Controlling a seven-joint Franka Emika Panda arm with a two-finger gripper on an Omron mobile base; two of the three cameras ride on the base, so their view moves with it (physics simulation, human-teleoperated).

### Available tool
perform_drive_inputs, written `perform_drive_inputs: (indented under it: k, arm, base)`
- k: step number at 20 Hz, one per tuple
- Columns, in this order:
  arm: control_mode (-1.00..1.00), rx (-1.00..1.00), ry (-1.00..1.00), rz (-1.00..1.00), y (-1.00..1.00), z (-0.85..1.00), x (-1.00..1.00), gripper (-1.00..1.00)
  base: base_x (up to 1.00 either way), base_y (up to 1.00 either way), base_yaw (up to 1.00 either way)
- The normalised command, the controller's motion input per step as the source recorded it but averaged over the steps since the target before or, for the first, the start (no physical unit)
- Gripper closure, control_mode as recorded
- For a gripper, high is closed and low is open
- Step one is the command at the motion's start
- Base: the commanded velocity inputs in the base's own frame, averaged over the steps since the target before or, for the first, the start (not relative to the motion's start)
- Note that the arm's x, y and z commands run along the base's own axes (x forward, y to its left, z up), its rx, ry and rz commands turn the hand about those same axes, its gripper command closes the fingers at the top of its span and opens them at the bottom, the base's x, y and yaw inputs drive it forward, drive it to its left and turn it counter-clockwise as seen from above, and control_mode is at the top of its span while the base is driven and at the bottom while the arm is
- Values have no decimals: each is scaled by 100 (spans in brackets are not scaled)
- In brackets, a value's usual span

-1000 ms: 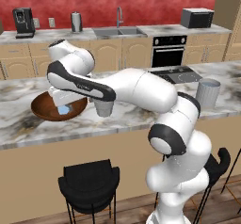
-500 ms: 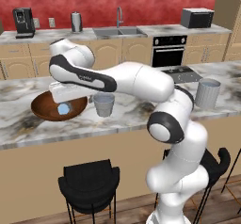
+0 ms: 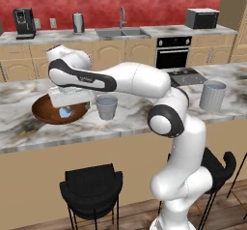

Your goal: There are four ice cubes in the ice bowl. Place two ice cubes in each glass of water.

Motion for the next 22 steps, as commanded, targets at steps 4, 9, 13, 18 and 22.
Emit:
perform_drive_inputs:
  k: [4,9,13,18,22]
  arm:
    - [-100,-1,-5,0,14,-17,34,-100]
    - [-100,0,-10,3,6,-12,39,-100]
    - [-100,0,-3,6,3,-20,30,-100]
    - [-100,0,-1,9,0,-31,29,-100]
    - [-100,1,-7,10,2,-14,30,-100]
  base:
    - [0,0,0]
    - [0,0,0]
    - [0,0,0]
    - [0,0,0]
    - [0,0,0]
